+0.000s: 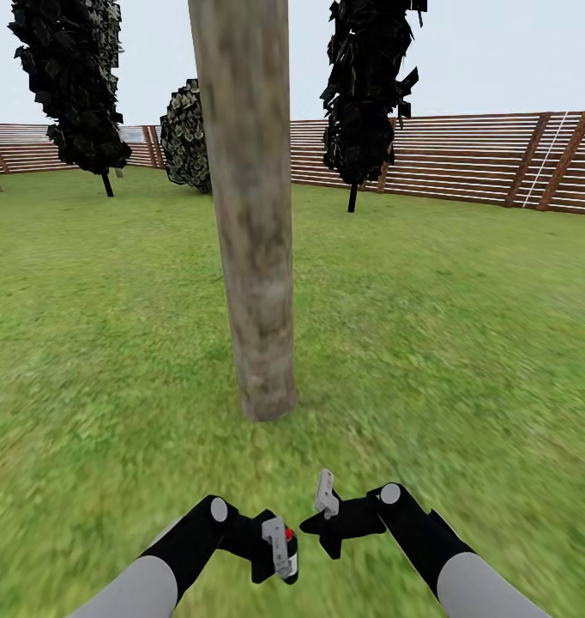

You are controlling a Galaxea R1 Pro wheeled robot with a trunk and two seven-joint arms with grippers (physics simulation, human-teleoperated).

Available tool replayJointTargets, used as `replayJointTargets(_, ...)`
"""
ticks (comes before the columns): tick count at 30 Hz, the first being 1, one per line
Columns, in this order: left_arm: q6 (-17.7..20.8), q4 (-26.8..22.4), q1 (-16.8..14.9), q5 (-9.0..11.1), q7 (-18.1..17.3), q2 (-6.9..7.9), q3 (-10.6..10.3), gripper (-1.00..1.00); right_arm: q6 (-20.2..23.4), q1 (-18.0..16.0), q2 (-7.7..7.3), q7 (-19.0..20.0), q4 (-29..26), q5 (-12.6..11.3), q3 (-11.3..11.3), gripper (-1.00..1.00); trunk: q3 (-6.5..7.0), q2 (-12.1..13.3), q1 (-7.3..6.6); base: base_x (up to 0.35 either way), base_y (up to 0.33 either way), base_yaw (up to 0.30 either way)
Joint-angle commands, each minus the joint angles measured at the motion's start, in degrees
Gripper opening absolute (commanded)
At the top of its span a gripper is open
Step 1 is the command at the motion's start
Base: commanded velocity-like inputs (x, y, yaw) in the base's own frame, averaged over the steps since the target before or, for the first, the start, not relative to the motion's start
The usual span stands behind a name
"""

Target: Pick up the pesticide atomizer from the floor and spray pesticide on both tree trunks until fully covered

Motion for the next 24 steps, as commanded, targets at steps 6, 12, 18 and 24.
replayJointTargets(6, -0.09, 0.00, -0.04, 0.02, -0.15, -0.43, 0.00, -1.00, 0.00, -0.02, 0.00, 0.02, 0.00, -0.01, -0.02, -1.00, 0.00, 0.00, 0.00, 0.000, 0.000, 0.000)
replayJointTargets(12, -0.10, 0.00, -0.09, 0.02, -0.16, -1.10, -0.05, -1.00, 0.00, -0.04, 0.00, 0.00, 0.00, -0.01, 0.01, -1.00, 0.00, 0.00, 0.00, 0.000, 0.000, 0.000)
replayJointTargets(18, 0.03, 0.00, -0.09, -0.03, -0.16, -1.13, -0.07, -1.00, 0.00, 0.00, 0.00, 0.02, 0.00, -0.01, 0.02, -1.00, 0.00, 0.00, 0.00, 0.000, 0.000, 0.000)
replayJointTargets(24, 0.02, 0.00, -0.09, -0.07, -0.16, -1.13, -0.08, -1.00, 0.00, -0.01, 0.00, 0.03, 0.00, -0.01, 0.02, -1.00, 0.00, 0.00, 0.00, 0.000, 0.000, 0.000)
